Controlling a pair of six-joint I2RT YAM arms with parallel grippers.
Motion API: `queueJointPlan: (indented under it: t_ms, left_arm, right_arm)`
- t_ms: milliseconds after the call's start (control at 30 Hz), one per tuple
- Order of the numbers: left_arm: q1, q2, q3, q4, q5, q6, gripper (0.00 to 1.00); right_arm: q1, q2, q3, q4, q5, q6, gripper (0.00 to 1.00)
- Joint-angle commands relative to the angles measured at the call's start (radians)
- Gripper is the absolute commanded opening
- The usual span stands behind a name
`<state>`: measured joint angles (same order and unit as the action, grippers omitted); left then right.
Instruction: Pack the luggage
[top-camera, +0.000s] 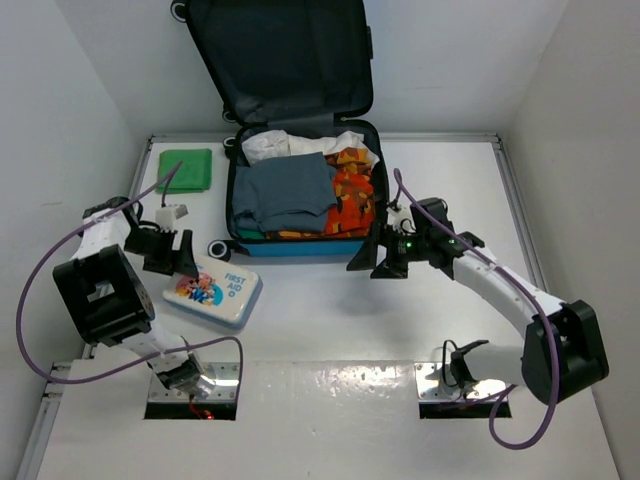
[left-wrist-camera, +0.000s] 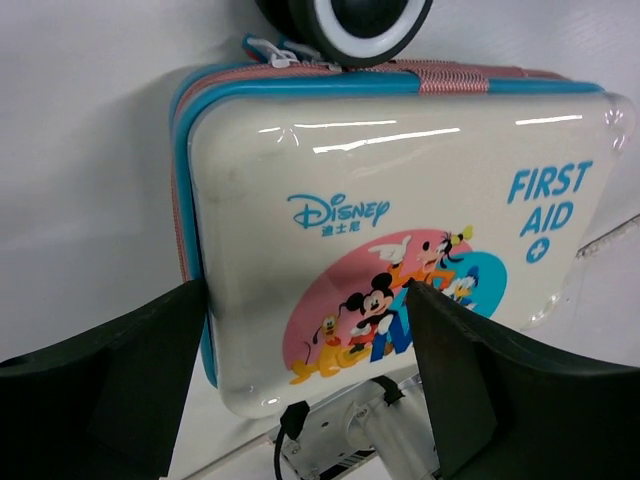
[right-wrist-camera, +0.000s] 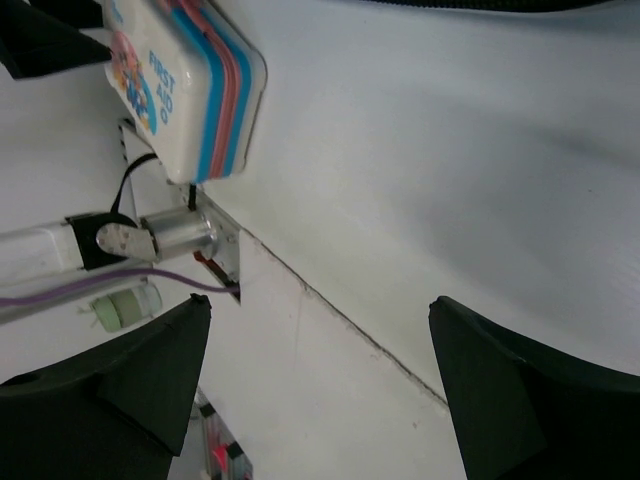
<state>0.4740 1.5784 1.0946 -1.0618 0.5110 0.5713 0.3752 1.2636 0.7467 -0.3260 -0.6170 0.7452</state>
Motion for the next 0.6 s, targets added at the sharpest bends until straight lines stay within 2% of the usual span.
queueJointPlan:
  t_ms: [0, 133, 167, 200, 333, 467, 533, 567]
  left_arm:
    - [-0.06, -0.029, -0.027, 0.063, 0.04, -0.031, 0.85]
    - [-0.104, -0.017, -0.045, 0.122, 0.027, -0.1, 0.84]
    - [-0.104, -0.017, -0.055, 0.134, 0.027, -0.111, 0.84]
    - [-0.115, -0.003, -0.055, 0.134, 0.027, -0.123, 0.84]
    - [-0.146, 0.008, -0.075, 0.192, 0.037, -0.191, 0.78]
    - [-0.248, 0.008, -0.094, 0.235, 0.024, -0.249, 0.72]
    - [-0.29, 0.008, -0.105, 0.255, -0.026, -0.27, 0.68]
    - [-0.31, 0.008, -0.105, 0.269, -0.043, -0.287, 0.62]
  right_arm:
    - [0.025, -0.053, -0.045, 0.056, 0.049, 0.092, 0.89]
    - [0.163, -0.082, -0.095, 0.177, 0.18, 0.143, 0.89]
    - [0.188, -0.078, -0.096, 0.223, 0.253, 0.141, 0.87]
    - [0.27, -0.047, -0.084, 0.237, 0.275, 0.14, 0.87]
    - [0.396, 0.063, -0.001, 0.248, 0.423, 0.111, 0.83]
    - [0.467, 0.144, 0.063, 0.257, 0.454, 0.118, 0.81]
    - [0.475, 0.166, 0.097, 0.245, 0.432, 0.091, 0.81]
    - [0.472, 0.171, 0.105, 0.237, 0.43, 0.082, 0.81]
